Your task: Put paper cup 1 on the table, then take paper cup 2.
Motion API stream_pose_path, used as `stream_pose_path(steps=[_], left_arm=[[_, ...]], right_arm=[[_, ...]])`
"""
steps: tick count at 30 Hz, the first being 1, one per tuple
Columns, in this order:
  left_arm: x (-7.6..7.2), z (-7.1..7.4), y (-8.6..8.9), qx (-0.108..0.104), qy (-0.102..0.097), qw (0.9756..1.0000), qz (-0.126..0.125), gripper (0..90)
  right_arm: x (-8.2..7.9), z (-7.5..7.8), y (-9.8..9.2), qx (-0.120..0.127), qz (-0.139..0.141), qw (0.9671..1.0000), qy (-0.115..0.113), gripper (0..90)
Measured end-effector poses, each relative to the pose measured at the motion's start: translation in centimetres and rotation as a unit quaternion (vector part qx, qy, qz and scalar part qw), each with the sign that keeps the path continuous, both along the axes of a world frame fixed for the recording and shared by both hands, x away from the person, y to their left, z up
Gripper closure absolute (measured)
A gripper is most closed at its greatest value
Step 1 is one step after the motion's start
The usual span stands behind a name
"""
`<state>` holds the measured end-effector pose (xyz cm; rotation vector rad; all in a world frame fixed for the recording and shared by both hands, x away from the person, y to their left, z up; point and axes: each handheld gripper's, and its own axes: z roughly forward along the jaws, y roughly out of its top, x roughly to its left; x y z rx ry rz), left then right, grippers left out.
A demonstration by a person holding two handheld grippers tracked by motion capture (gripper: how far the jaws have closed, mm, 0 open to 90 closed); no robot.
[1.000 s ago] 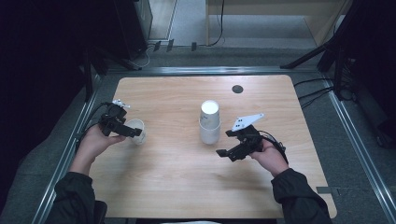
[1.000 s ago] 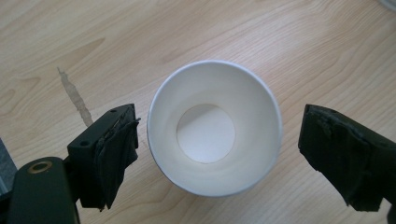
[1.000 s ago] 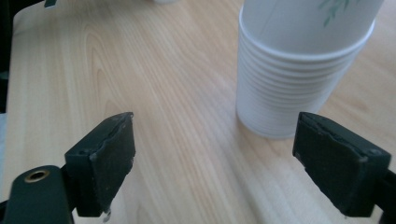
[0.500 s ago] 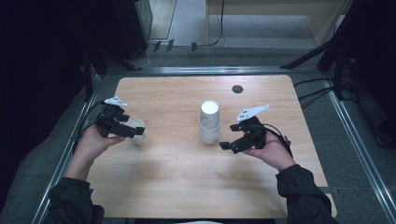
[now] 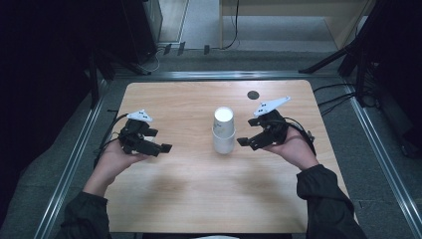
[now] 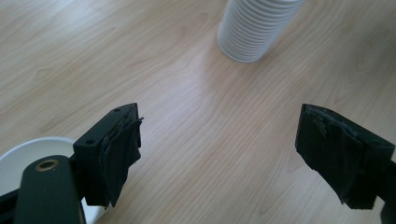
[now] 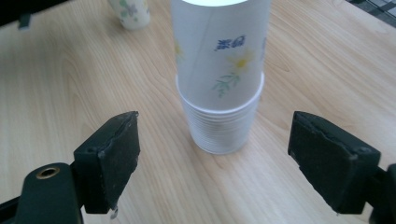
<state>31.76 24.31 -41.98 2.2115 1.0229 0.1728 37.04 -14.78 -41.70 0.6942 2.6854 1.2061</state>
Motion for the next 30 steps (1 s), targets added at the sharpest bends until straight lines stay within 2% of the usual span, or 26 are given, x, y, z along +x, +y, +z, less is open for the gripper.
stream_pose_path(steps=[3,7,10,17,22,26,28,30], left_arm=[[-0.1,-0.2,-0.8,-0.003,0.0,0.9999,-0.013,14.4],[-0.3,-0.5,-1.5,-0.007,-0.001,0.9998,-0.02,14.4],[-0.5,-0.9,-2.0,-0.013,0.005,0.9996,-0.024,14.7],[-0.9,-1.5,-2.8,-0.011,0.009,0.999,-0.042,14.7],[-1.1,-1.9,-3.3,-0.009,0.007,0.9988,-0.047,14.7],[-1.3,-1.9,-3.7,-0.004,-0.004,0.9987,-0.051,14.7],[-1.5,-1.8,-3.9,-0.011,-0.006,0.9978,-0.065,14.7],[-1.5,-1.8,-4.1,-0.013,-0.007,0.9976,-0.068,14.8]], right_arm=[[0.4,0.4,-0.1,-0.009,0.005,0.9999,-0.005,17.6],[1.0,1.0,0.1,-0.005,0.021,0.9998,0.001,18.7],[1.5,1.2,0.6,-0.008,0.032,0.9995,0.004,18.8],[2.5,1.3,2.2,-0.026,0.058,0.998,0.002,18.7],[2.9,1.5,3.0,-0.032,0.07,0.997,0.003,18.7],[3.7,1.8,4.2,-0.043,0.079,0.9959,0.002,19.1],[4.0,1.9,4.7,-0.044,0.081,0.9958,-0.005,19.8],[4.0,2.0,4.8,-0.042,0.081,0.9958,-0.008,20.1]])
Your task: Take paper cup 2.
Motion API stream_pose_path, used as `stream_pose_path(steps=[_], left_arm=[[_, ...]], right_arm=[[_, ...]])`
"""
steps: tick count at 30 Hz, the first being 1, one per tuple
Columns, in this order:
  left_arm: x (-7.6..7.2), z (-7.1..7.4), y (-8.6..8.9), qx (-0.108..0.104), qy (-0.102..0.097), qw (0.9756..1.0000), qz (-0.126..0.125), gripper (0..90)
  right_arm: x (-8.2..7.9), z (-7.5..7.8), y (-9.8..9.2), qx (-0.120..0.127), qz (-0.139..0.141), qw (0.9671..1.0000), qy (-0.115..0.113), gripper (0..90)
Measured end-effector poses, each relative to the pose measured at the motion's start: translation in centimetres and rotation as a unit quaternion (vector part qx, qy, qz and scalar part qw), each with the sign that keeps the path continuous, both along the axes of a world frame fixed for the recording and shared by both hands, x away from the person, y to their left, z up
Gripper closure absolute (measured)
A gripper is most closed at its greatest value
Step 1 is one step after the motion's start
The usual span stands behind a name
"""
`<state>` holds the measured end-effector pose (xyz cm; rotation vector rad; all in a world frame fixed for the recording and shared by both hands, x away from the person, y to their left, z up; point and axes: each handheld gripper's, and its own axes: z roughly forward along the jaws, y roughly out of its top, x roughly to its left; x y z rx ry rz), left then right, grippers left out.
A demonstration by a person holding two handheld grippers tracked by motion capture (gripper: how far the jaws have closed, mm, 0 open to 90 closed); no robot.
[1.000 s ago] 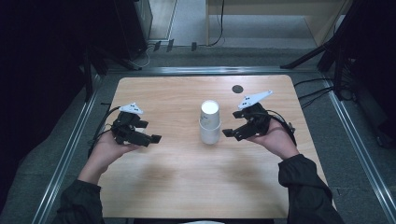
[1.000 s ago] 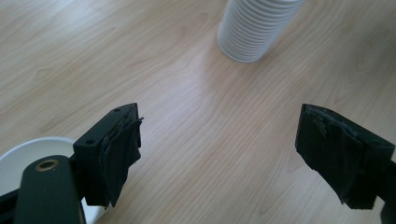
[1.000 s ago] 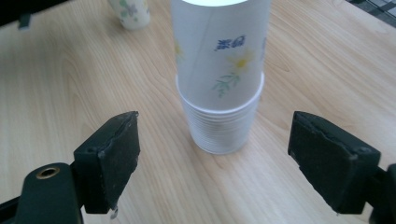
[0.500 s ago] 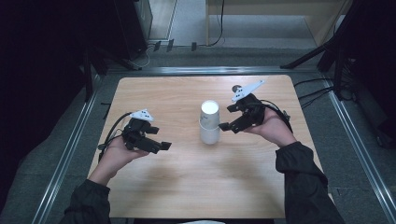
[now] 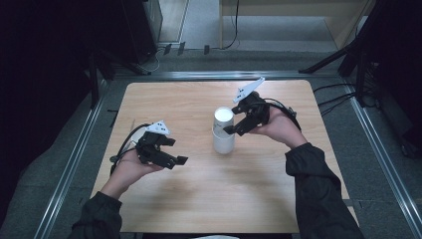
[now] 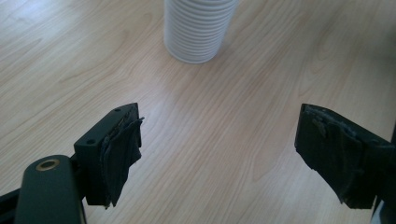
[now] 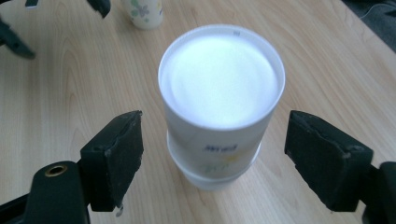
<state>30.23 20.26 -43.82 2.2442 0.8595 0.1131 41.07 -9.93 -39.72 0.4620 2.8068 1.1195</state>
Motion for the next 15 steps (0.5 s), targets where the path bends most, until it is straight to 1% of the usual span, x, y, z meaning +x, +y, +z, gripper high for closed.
stream_pose_path(steps=[2,5,7,8,9,11,15], left_arm=[[-0.1,-0.2,-0.4,0.006,0.001,1.0,-0.007,14.8],[-0.3,-0.4,-0.7,0.01,0.002,0.9999,-0.012,14.7],[-0.5,-0.5,-0.9,0.019,-0.003,0.9997,-0.015,14.8],[-0.5,-0.6,-0.8,0.019,-0.002,0.9997,-0.017,14.7],[-0.5,-0.7,-0.7,0.012,0.003,0.9998,-0.014,14.7],[-0.5,-0.7,-0.6,0.011,0.005,0.9998,-0.014,14.8],[-0.6,-0.9,-0.5,0.008,0.009,0.9998,-0.017,14.8]], right_arm=[[0.1,0.0,0.3,0.007,0.0,1.0,0.001,20.7],[0.2,-0.2,0.9,0.0,0.0,1.0,0.0,22.4],[0.2,-0.2,0.9,-0.002,-0.002,1.0,0.0,22.6],[0.2,-0.2,1.0,-0.001,-0.002,1.0,0.0,22.9],[0.2,-0.1,1.3,-0.001,-0.003,1.0,0.0,23.1],[0.3,-0.1,1.4,0.0,-0.003,1.0,0.0,23.3],[0.5,-0.2,1.7,0.004,-0.007,0.9999,0.007,26.1]])
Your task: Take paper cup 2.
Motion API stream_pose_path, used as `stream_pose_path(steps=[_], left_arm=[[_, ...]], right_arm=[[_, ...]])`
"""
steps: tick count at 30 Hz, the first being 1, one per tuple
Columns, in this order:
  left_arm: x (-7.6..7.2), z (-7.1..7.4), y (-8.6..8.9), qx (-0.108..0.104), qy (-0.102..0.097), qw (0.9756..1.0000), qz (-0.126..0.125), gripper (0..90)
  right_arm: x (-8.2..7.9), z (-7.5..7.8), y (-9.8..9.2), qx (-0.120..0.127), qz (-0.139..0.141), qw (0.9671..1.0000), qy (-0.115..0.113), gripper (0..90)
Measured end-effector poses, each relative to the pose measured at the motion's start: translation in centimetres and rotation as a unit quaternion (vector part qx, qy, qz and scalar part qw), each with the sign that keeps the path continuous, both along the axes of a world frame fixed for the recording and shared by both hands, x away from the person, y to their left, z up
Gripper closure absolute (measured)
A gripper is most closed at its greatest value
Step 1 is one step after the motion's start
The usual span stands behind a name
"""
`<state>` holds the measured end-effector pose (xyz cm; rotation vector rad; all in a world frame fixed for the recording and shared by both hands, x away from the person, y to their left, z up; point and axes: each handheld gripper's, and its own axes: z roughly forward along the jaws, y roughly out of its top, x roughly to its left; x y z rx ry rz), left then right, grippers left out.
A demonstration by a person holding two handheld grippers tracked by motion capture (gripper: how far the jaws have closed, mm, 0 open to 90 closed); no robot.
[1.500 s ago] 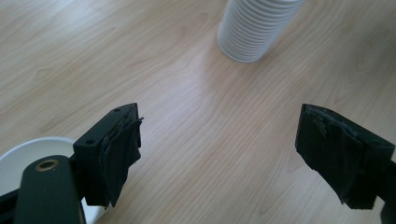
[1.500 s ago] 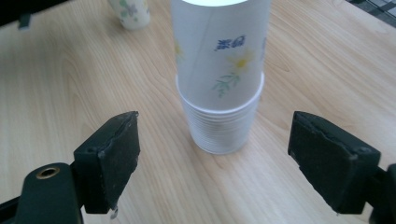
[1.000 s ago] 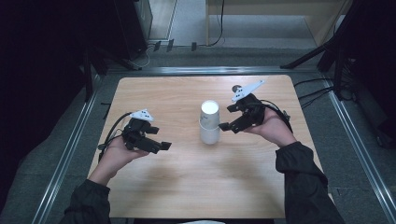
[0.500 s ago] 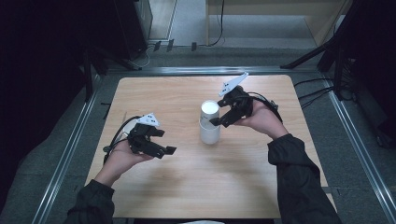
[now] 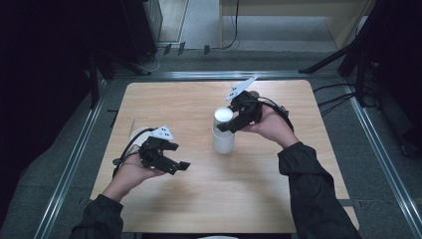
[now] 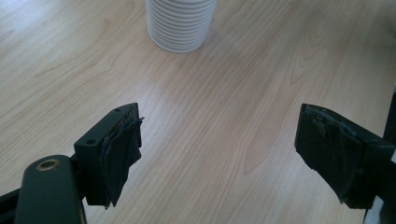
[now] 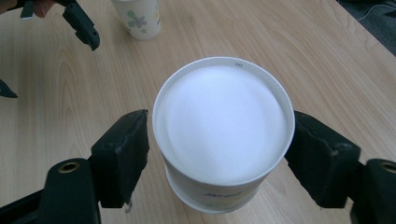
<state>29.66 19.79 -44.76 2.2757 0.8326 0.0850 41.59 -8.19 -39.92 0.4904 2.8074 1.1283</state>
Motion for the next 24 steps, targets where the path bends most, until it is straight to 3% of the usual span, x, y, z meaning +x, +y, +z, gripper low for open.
stream_pose_path(steps=[13,24], left_arm=[[-0.18,-0.57,-0.1,0.011,0.012,0.9998,-0.008,14.8],[-0.26,-0.73,-0.28,0.013,0.016,0.9997,-0.014,14.8]], right_arm=[[0.07,-0.29,-0.06,0.001,-0.008,1.0,-0.001,31.7],[-0.18,0.56,-0.49,0.016,-0.009,0.9998,-0.008,32.7]])
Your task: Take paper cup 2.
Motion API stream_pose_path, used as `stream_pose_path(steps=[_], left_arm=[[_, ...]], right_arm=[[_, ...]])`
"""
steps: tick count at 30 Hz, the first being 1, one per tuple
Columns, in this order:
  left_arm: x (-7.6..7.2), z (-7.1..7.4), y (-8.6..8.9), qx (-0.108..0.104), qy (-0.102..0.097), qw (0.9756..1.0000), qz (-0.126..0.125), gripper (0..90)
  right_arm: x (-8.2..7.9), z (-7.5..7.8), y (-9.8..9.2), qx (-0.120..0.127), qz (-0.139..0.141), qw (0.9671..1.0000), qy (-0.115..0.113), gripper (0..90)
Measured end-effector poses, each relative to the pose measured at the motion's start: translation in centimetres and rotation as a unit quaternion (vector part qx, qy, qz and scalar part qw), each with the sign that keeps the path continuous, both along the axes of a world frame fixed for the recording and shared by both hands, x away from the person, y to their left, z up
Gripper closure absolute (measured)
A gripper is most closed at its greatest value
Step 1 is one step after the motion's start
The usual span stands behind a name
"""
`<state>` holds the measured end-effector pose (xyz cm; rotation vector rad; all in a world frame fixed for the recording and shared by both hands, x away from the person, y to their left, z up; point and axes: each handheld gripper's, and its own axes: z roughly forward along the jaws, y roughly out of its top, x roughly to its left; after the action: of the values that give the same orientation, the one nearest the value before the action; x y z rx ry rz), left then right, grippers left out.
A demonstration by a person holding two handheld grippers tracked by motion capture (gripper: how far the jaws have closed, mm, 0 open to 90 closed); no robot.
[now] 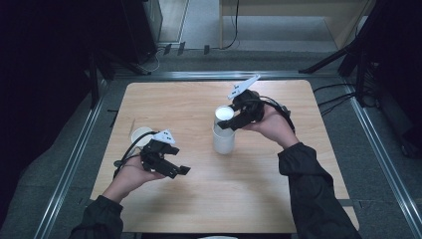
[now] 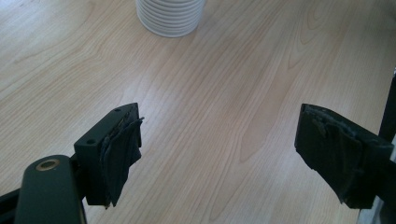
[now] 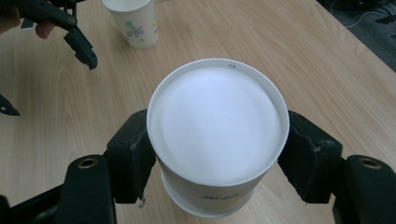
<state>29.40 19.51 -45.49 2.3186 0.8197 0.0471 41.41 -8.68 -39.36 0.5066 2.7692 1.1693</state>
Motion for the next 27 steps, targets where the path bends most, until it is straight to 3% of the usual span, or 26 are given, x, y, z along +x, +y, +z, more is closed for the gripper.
stream_pose_path(steps=[11,19,22,27], left_arm=[[0.0,0.0,0.0,-0.007,-0.002,1.0,-0.005,14.8],[-0.4,0.2,-0.4,-0.016,-0.018,0.9995,-0.023,14.8],[-0.4,0.2,-0.4,-0.019,-0.022,0.9993,-0.025,14.8],[-0.3,0.4,-0.5,-0.024,-0.029,0.999,-0.025,14.8]], right_arm=[[-1.0,2.9,-0.5,0.026,-0.005,0.9995,-0.02,32.9],[-1.8,4.9,-1.2,0.035,-0.008,0.9986,-0.037,32.9],[-2.3,6.0,-1.7,0.04,-0.011,0.9977,-0.054,32.9],[-2.9,6.9,-2.4,0.044,-0.018,0.997,-0.062,33.0]])
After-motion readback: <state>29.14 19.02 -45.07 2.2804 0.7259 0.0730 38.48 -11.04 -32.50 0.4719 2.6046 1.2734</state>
